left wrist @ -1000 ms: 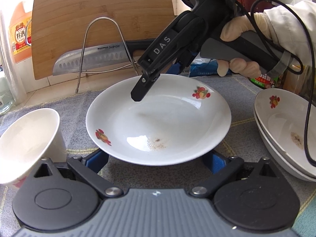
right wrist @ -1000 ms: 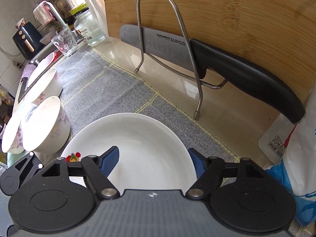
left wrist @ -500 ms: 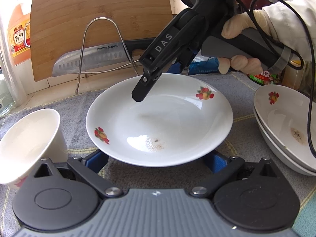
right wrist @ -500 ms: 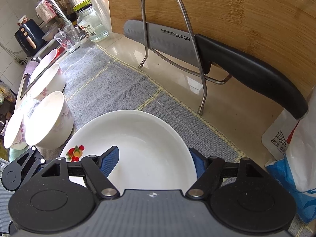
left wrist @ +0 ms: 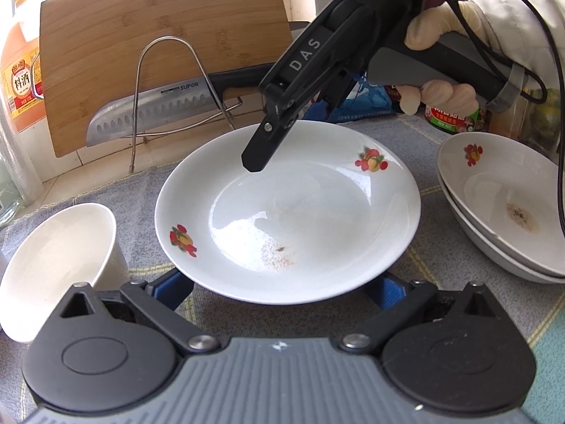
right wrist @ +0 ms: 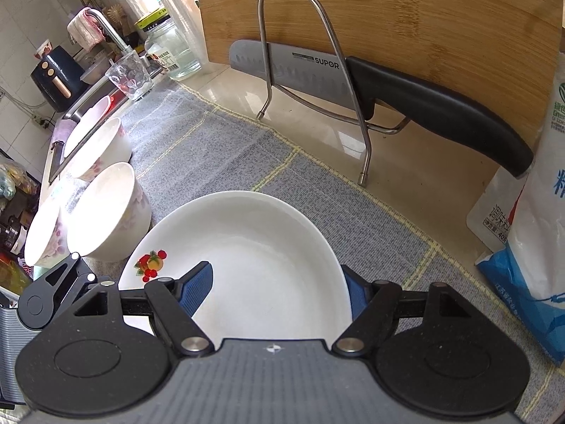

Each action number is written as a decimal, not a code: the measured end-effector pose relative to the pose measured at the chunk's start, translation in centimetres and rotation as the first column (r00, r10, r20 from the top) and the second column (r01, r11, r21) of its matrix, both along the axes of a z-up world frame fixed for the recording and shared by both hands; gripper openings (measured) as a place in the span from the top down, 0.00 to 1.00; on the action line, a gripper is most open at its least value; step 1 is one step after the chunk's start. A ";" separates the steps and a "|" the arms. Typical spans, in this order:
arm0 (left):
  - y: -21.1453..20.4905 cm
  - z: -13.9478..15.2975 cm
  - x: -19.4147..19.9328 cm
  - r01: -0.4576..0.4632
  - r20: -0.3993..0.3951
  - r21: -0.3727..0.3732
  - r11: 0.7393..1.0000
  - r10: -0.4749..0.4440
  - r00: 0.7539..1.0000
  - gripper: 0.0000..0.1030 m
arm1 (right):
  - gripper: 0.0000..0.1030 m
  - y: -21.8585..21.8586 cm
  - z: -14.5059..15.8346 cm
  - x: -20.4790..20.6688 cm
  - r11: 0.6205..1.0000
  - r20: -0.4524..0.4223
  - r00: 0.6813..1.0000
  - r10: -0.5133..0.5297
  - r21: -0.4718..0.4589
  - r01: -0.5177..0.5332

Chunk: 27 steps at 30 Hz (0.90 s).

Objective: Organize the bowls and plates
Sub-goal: 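Grasp the rim of the flower-printed plate on the towel with the right tool, then lift the plate and carry it to the plate stack with the right tool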

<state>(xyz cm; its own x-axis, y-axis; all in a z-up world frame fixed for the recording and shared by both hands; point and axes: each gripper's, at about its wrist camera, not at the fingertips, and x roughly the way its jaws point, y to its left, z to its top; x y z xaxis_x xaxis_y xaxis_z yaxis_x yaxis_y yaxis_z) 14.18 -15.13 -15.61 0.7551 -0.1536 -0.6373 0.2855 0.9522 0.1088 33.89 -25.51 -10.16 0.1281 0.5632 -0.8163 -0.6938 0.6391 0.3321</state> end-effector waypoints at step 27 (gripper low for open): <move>1.6 3.4 -3.4 0.069 -0.014 0.025 0.997 -0.068 0.998 0.02 | 0.22 0.0 1.8 -4.2 0.999 -0.005 1.000 -0.031 0.029 0.031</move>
<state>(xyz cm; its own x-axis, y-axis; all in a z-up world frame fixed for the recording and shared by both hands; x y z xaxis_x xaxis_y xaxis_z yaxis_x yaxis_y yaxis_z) 10.82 -13.49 -12.22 0.7352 -0.1883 -0.6512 0.3515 0.9273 0.1288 29.66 -25.50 -8.33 0.1417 0.5828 -0.8002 -0.6723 0.6500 0.3543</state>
